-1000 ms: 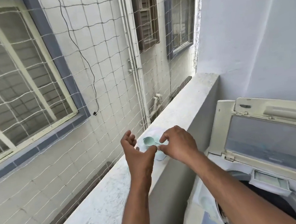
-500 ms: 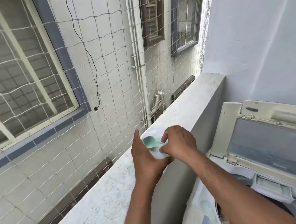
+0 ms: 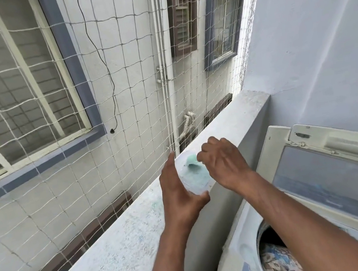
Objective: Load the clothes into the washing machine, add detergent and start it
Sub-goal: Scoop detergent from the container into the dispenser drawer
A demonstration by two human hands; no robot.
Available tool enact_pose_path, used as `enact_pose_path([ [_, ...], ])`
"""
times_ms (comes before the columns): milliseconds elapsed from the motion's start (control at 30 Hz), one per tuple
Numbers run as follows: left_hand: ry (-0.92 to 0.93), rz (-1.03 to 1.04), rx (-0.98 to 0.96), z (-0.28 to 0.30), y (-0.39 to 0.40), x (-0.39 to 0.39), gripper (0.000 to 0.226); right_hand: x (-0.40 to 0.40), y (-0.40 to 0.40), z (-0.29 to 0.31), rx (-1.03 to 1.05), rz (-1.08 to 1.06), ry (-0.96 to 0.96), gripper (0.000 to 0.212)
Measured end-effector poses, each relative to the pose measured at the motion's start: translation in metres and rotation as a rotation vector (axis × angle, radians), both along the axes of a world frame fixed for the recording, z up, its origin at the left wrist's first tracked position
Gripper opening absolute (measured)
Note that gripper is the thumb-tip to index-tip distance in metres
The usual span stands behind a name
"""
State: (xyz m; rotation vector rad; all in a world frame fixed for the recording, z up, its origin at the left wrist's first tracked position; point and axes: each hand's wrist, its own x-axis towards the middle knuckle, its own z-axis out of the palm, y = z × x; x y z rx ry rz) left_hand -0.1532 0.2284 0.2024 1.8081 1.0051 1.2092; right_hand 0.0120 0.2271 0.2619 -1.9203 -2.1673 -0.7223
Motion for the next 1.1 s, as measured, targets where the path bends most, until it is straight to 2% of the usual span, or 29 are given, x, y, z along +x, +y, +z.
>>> enact_pose_path([
  [167,-0.022,0.011,0.016,0.000,-0.003,0.001,0.122,-0.001,-0.013,0.016,-0.125,-0.041,-0.074,0.031],
  [233,-0.026,0.012,0.026,0.001,-0.004,0.003,0.120,0.002,-0.016,0.022,-0.182,-0.054,-0.030,0.029],
  [433,0.020,0.001,0.061,0.001,-0.004,0.004,0.121,0.002,-0.008,0.025,-0.093,-0.106,0.007,0.035],
  [567,0.019,-0.014,0.137,0.008,-0.009,0.004,0.126,0.003,-0.008,0.014,-0.109,-0.063,-0.008,0.024],
  [700,0.018,0.002,0.155,0.010,-0.009,0.005,0.121,0.003,-0.017,0.010,-0.162,-0.012,0.069,0.014],
  [767,0.022,0.001,0.151,0.009,-0.008,0.005,0.122,0.003,-0.020,0.006,-0.199,-0.013,0.120,0.016],
  [900,0.026,-0.021,0.117,0.011,-0.006,0.009,0.127,0.010,-0.018,0.002,-0.249,-0.049,0.314,0.018],
  [1100,0.037,-0.086,0.049,0.018,-0.003,0.010,0.132,0.020,-0.014,0.010,-0.272,0.073,0.406,0.013],
])
